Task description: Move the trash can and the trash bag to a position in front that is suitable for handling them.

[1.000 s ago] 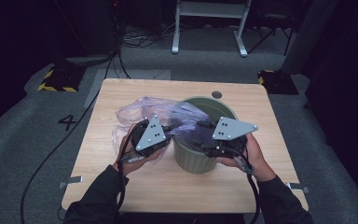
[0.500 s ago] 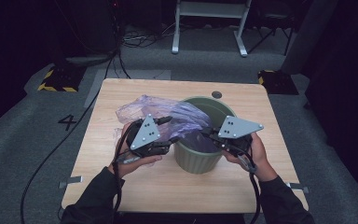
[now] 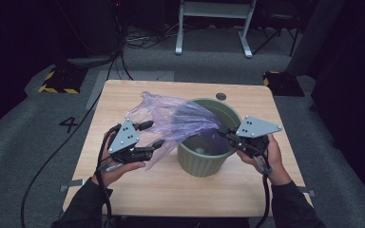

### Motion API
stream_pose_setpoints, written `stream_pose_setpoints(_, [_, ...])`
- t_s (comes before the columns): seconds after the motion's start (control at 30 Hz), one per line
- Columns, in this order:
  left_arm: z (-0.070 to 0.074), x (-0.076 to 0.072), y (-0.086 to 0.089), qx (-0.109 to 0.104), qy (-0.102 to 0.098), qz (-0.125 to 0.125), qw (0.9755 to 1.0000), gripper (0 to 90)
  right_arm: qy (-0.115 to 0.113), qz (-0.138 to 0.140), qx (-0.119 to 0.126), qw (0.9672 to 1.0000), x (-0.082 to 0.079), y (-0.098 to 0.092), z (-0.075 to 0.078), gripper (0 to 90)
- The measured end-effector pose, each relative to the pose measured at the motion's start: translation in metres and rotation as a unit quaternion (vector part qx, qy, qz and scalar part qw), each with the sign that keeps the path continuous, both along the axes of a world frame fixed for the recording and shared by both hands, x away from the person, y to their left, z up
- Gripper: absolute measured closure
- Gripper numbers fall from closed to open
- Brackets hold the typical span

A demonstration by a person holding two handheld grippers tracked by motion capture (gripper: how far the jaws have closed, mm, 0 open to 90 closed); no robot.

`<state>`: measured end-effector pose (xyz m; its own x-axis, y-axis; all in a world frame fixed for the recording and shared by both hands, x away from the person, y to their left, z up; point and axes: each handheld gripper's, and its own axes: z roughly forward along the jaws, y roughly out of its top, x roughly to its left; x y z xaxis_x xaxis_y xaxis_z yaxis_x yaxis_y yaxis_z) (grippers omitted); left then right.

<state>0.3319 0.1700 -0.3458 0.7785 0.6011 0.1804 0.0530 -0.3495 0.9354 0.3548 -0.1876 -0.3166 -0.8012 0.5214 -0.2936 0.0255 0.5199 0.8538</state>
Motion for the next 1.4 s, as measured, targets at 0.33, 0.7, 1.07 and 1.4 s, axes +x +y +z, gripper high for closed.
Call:
stream_pose_setpoints(0.33, [-0.011, -0.002, 0.002, 0.019, -0.009, -0.023, 0.9995, 80.4, 0.009, -0.010, 0.007, 0.9999, 0.001, -0.014, -0.005, 87.5])
stream_pose_setpoints(0.7, [-0.005, -0.002, -0.009, 0.007, -0.034, -0.034, 0.9988, 89.5, 0.004, 0.002, 0.028, 0.9996, -0.008, -0.008, 0.002, 44.7])
stream_pose_setpoints(1.07, [-0.003, -0.001, -0.028, 0.019, -0.038, -0.051, 0.9978, 89.6, -0.040, 0.031, 0.027, 0.9983, -0.027, 0.013, 0.017, 33.6])
stream_pose_setpoints(1.4, [0.001, -0.004, -0.039, 0.024, -0.045, -0.068, 0.9964, 89.3, -0.031, 0.070, -0.015, 0.9969, -0.028, 0.044, 0.014, 54.4])
